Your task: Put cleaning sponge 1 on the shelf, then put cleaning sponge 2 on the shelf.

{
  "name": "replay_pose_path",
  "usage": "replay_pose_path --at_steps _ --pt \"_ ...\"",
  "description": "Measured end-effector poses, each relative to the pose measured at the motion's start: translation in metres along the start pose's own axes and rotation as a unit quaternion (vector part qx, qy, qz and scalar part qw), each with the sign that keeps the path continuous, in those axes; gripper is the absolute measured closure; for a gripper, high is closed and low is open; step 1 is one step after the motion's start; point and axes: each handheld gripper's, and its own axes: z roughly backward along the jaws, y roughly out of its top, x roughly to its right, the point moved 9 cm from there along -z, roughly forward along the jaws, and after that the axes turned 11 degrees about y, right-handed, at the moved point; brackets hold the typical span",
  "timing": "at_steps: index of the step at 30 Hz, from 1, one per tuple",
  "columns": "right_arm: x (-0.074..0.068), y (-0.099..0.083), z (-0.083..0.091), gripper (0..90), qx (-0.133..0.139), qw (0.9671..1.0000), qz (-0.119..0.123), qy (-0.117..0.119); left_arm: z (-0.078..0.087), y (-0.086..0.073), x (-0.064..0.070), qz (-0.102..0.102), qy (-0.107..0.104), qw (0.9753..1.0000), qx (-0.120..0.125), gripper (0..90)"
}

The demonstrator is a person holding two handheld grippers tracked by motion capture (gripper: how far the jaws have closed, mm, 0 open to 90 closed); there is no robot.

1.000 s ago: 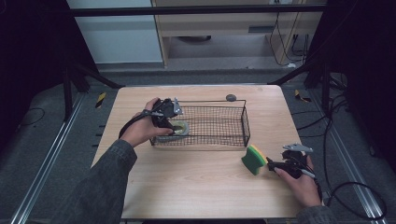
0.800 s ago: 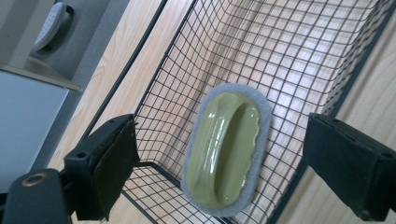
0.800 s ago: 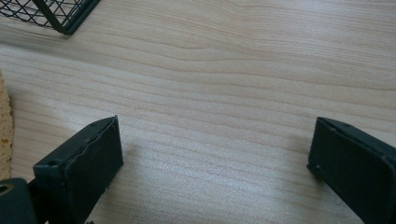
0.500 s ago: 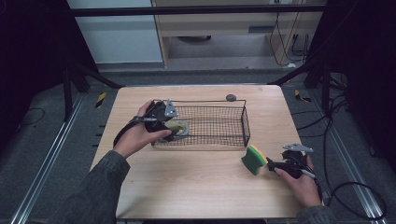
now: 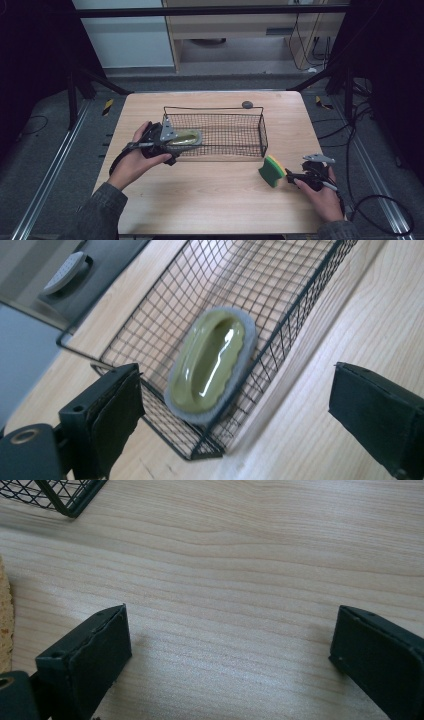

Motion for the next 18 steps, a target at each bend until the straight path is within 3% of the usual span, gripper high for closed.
replay_pose_path --at_steps 1,4,5,10,13,14,15,18 --pt "0.0 0.0 0.0 2.5 -0.001 1.0 0.001 0.002 0.001 -0.009 0.003 0.016 0.004 0.9999 0.001 6.0" --pt "0.0 0.0 0.0 1.8 -0.002 1.0 0.002 0.003 0.004 -0.02 0.006 0.031 0.008 0.9995 0.002 5.6" --pt "0.0 0.0 0.0 1.7 -0.002 1.0 0.002 0.004 0.006 -0.031 0.011 0.053 0.003 0.9985 0.01 5.3" --pt "-0.001 -0.001 0.0 1.6 -0.004 0.9999 0.006 0.01 0.003 -0.065 0.023 0.089 0.002 0.996 0.003 4.2" --pt "-0.002 -0.003 0.004 3.5 -0.02 0.9996 0.009 0.016 -0.005 -0.086 0.026 0.101 0.009 0.9947 -0.017 4.4" --pt "-0.002 -0.003 0.004 3.5 -0.02 0.9996 0.009 0.016 -0.005 -0.086 0.026 0.101 0.009 0.9947 -0.017 4.6" --pt "-0.005 -0.006 0.008 7.6 -0.028 0.9994 0.01 0.018 -0.01 -0.095 0.026 0.123 0.014 0.9922 -0.019 5.4" --pt "-0.012 -0.013 0.019 10.9 -0.043 0.9988 0.021 0.013 -0.014 -0.103 0.029 0.124 0.005 0.9918 -0.03 4.3"
